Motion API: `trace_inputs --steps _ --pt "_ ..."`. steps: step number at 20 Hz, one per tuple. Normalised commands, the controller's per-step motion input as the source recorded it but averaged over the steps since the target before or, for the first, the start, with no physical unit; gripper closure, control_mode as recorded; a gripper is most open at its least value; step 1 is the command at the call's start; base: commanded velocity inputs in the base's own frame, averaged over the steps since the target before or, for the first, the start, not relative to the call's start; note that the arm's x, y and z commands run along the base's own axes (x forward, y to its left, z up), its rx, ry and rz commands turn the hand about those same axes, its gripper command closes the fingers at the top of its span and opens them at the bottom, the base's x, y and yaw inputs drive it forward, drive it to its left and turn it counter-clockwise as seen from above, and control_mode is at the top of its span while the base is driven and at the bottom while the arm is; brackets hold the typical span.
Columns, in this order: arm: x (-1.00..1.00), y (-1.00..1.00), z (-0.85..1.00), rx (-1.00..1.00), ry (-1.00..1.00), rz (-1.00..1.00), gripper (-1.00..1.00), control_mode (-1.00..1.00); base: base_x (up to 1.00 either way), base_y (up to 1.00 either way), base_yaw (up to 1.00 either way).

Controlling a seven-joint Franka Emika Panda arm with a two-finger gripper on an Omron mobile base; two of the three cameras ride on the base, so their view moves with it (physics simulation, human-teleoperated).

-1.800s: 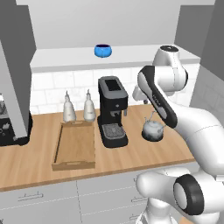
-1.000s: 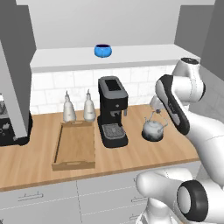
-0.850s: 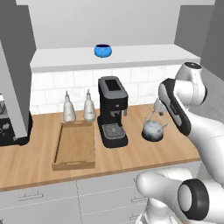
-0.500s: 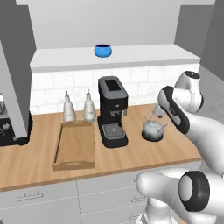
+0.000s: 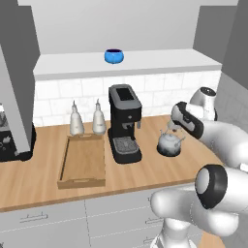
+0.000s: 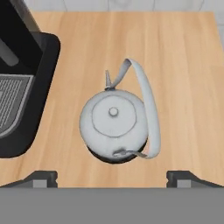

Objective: Pick the kettle from the counter and place it on the tray. Then pick the mug from the cabinet and place it on the tray. Then close the cabinet doors.

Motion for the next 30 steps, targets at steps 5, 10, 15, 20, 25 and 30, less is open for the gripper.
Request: trace_inputs --steps 5,10,15,20,25,30 --pt "0.51 -0.16 -0.11 0.0 0.03 0.01 -1.0 -1.0 0.0 0.0 0.0" --pt "0.37 -0.13 -0.25 0.0 0.07 0.01 -1.0 -1.0 0.0 0.0 0.0" --pt "0.3 -0.04 -0.31 0.0 0.12 0.02 -1.0 -1.0 0.0 0.0 0.0" --pt "0.18 -0.01 -0.28 0.0 0.05 0.05 -1.0 -1.0 0.0 0.0 0.0" --pt "0.1 -0.11 -0.18 0.0 0.0 0.06 -1.0 -1.0 0.0 0.0 0.0" --pt "0.08 -0.09 -0.16 0.0 0.0 0.07 -1.0 -1.0 0.0 0.0 0.0"
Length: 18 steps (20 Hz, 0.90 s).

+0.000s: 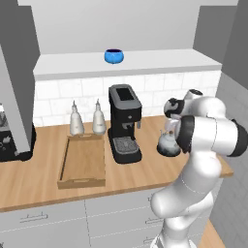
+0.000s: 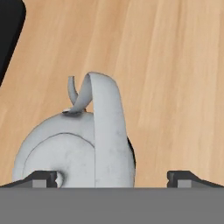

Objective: Pick the kettle from the counter and place it on the tray. Then pick the mug from the cabinet and place it on the tray. Then close the cabinet doors.

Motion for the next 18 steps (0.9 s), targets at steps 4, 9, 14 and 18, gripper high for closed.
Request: trace_inputs --steps 4,9,14,18 --pt "0.06 -0.02 -0.17 0.0 0.0 0.05 -1.0 -1.0 0.0 0.0 0.0" --pt "0.08 0.0 -0.12 0.0 0.0 0.04 -1.0 -1.0 0.0 0.0 0.0" --pt "-0.12 0.05 -0.27 0.02 0.03 0.01 1.0 -1.0 0.0 0.0 0.0" --pt "-0.36 0.11 -0.35 0.04 0.01 0.0 1.0 -1.0 0.0 0.0 0.0"
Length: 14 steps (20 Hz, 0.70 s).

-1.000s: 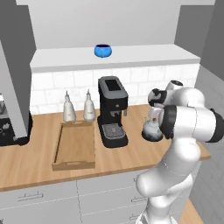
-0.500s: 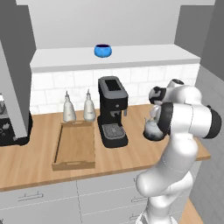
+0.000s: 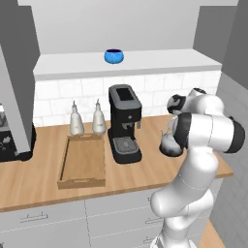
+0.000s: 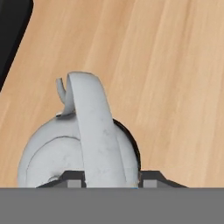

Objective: Pick the kettle from the counter and place it on the tray. Then pick the mug from the cabinet and place it on the tray. Then close the cabinet doors.

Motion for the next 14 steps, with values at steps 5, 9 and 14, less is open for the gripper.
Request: trace_inputs --steps 5,9,14 --pt "-0.35 0.28 -0.25 0.05 0.0 0.0 1.0 -1.0 0.0 0.0 0.0" --pt "-0.45 0.42 0.05 0.02 0.0 0.0 1.0 -1.0 0.0 0.0 0.0" --pt "-0.6 0.49 0.17 0.0 0.0 0.0 1.0 -1.0 0.0 0.0 0.0"
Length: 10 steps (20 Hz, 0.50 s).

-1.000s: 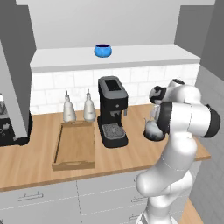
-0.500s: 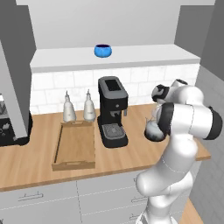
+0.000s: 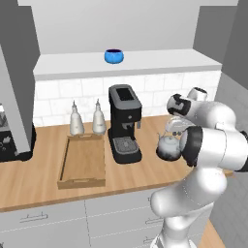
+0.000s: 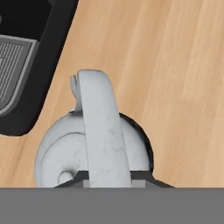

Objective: Pick the kettle from the counter and place it on the tray. Then pick the mug from the cabinet and place it on the tray. Then close the cabinet doors.

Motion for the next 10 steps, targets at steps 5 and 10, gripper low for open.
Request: trace_inputs --steps 5,10 --pt "-0.8 0.09 0.31 0.02 0.0 -0.01 1.0 -1.0 0.0 0.0 0.0" --pt "-0.79 0.42 0.37 0.03 0.0 -0.03 1.0 -1.0 0.0 0.0 0.0"
